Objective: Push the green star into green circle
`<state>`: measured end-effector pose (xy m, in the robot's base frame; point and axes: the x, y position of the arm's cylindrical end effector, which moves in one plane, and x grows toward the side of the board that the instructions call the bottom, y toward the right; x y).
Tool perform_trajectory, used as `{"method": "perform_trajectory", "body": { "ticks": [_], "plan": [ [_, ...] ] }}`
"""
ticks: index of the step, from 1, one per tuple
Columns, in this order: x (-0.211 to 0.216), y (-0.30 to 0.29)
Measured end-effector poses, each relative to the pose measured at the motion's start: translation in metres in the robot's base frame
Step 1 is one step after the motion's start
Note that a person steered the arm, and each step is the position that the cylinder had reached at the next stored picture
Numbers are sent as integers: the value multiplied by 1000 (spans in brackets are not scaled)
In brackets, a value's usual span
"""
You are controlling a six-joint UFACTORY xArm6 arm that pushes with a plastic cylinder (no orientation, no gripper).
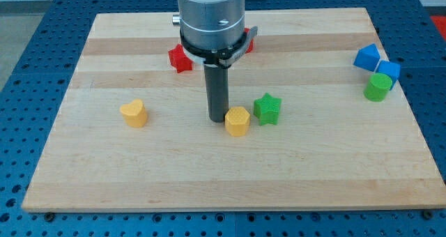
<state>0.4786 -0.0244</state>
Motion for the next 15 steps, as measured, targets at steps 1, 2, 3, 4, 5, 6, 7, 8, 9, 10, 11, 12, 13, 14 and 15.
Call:
{"method": "perform_trajectory", "body": {
  "ticks": [1, 2, 3, 4, 5, 6, 7, 8, 9, 10, 11, 12, 13, 14, 15],
  "plan": [
    [5, 0],
    [5, -3],
    [5, -9],
    [5, -14],
    [5, -18],
    [5, -22],
    [5, -26],
    [5, -30],
    [5, -34],
    [5, -39],
    [5, -44],
    [5, -55],
    [5, -75],
    [5, -95],
    [5, -112]
  ]
}}
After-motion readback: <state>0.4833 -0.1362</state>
